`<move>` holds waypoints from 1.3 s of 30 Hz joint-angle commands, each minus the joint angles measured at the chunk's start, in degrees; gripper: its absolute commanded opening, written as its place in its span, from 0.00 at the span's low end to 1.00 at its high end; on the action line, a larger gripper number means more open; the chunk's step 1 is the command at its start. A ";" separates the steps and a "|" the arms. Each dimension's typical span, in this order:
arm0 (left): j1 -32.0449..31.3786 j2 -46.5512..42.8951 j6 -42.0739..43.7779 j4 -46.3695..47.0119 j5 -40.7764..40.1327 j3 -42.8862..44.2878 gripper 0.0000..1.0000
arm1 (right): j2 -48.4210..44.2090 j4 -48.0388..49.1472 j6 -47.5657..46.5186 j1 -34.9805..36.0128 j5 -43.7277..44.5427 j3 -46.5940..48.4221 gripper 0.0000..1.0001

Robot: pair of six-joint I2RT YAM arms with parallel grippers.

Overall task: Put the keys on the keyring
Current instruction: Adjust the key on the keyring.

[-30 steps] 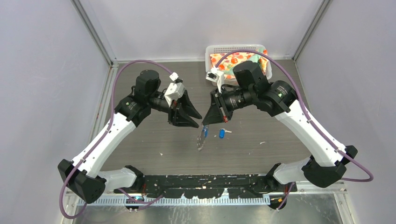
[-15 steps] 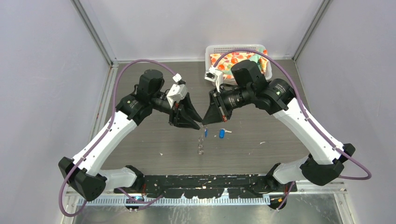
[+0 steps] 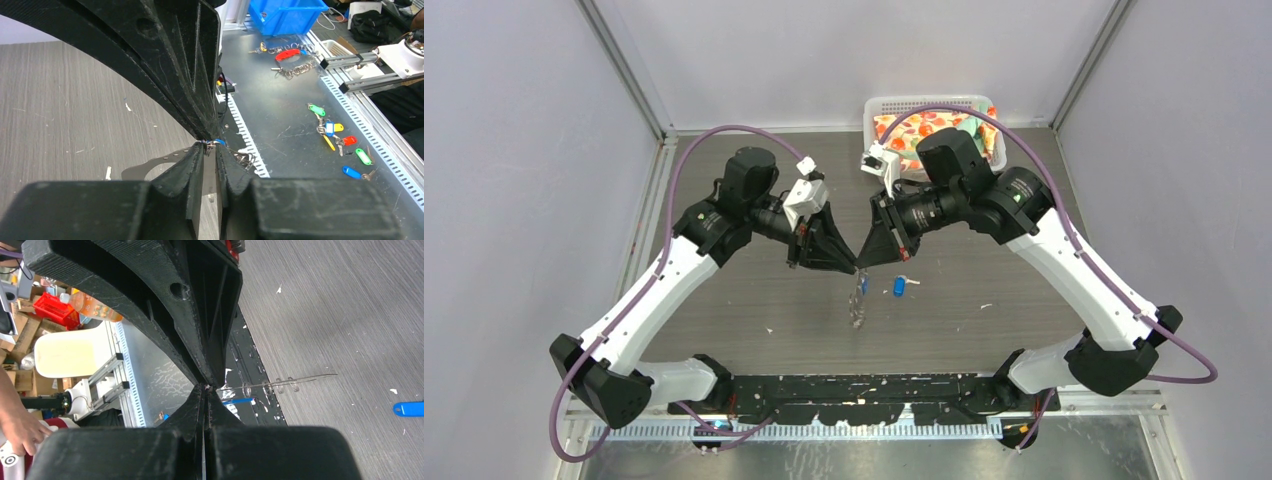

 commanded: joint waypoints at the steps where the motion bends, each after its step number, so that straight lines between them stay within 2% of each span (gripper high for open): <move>1: -0.37 -0.39 0.07 -0.26 1.08 1.61 0.13 | -0.23 1.33 -0.12 -0.17 -0.55 2.36 0.01; 6: -0.90 -0.18 1.10 -1.37 0.58 1.38 0.01 | 0.17 1.83 0.33 -0.08 -0.61 2.66 0.01; 10: -1.02 0.01 1.38 -2.15 -0.20 1.03 0.00 | 0.28 3.28 1.18 -0.16 -0.81 2.27 0.01; 13: -0.95 0.01 -2.37 -0.95 -1.84 0.21 0.00 | -0.40 4.46 1.72 -0.16 0.57 1.70 0.08; 16: 0.53 -0.50 -15.59 9.17 -2.28 -2.99 0.00 | -2.27 6.57 2.42 -0.21 3.46 0.11 0.20; 19: 2.34 -2.07 -33.26 32.15 -1.68 -10.05 0.00 | -5.30 10.34 3.64 -0.28 8.74 -2.86 0.32; 20: 2.61 -2.39 -37.00 37.01 -1.66 -11.44 0.00 | -6.46 11.81 4.00 -0.34 10.52 -3.89 0.34; 23: 2.76 -2.87 -39.22 39.54 -2.57 -11.94 0.00 | -10.90 17.50 5.34 -0.57 15.61 -7.34 0.42; 28: 2.99 -3.46 -43.37 47.23 -4.42 -12.37 0.00 | -20.17 27.43 7.79 -0.82 21.33 -16.94 0.43; 34: 2.77 -3.58 -45.65 53.59 -4.80 -12.08 0.00 | -24.91 33.42 11.28 -0.89 21.64 -23.87 0.43; 39: 2.75 -4.07 -46.45 55.04 -7.11 -11.85 0.00 | -26.08 40.05 15.11 -0.86 20.30 -27.54 0.40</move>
